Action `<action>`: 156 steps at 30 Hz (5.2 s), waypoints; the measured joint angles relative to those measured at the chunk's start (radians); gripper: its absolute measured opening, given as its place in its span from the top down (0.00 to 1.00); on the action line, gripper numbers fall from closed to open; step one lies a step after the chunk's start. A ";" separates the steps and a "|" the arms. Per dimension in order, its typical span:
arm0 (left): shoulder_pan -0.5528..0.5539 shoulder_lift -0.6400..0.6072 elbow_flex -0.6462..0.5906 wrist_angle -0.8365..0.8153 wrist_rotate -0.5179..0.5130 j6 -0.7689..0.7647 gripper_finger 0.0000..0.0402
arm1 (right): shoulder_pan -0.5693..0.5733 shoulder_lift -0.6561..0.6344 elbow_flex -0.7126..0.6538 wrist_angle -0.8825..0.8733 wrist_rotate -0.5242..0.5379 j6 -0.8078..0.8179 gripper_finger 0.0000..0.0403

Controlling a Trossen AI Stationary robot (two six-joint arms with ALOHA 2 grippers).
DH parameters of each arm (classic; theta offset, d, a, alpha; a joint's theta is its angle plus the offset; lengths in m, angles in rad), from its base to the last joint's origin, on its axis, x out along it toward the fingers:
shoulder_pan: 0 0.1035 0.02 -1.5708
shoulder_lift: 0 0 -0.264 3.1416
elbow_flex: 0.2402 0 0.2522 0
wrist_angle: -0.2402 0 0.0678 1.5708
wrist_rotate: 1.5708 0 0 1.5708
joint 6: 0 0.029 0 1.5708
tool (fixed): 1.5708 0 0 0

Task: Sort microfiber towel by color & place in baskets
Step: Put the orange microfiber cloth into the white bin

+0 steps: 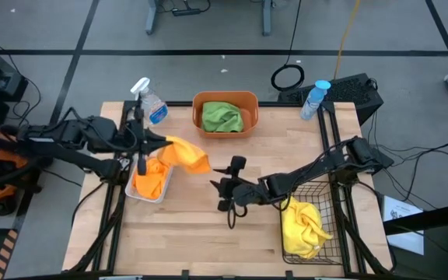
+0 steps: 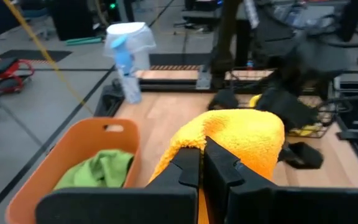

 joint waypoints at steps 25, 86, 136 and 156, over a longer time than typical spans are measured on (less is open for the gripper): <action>-0.126 0.105 0.001 0.063 -0.056 0.022 0.99 | 0.115 0.028 0.000 0.138 0.275 0.142 0.47; -0.324 0.362 -0.109 0.226 -0.142 -0.035 0.99 | -0.006 0.181 -0.263 1.027 -0.459 0.157 0.98; -0.284 0.821 -0.124 0.282 -0.068 -0.310 0.96 | 0.020 0.180 -0.264 0.650 -0.460 0.367 0.02; -0.286 0.857 -0.124 0.263 -0.039 -0.394 0.93 | 0.016 0.180 -0.264 0.637 -0.454 0.342 0.88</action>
